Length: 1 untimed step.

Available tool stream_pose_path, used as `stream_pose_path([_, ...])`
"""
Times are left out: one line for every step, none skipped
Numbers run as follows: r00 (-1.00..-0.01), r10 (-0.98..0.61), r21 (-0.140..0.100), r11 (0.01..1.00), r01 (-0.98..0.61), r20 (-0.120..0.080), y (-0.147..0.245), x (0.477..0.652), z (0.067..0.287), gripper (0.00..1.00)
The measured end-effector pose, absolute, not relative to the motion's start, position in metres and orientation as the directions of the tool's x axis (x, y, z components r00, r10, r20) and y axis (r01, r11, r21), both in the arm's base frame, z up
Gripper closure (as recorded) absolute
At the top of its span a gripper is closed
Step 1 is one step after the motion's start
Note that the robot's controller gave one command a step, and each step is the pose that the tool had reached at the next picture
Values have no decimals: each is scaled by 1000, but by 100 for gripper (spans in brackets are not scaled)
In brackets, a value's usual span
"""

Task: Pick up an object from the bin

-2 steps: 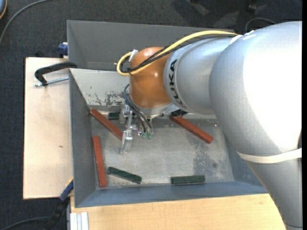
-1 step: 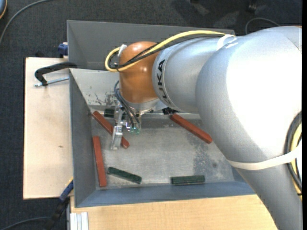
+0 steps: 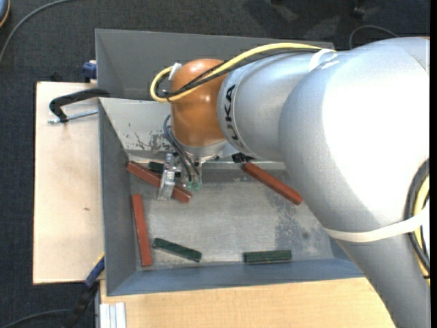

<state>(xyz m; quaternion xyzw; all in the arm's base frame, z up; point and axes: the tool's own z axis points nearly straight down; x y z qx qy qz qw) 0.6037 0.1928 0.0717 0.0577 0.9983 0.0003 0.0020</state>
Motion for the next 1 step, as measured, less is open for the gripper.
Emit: stream_pose_path([-981, 191, 7, 982, 191, -12, 170, 568, 242, 100])
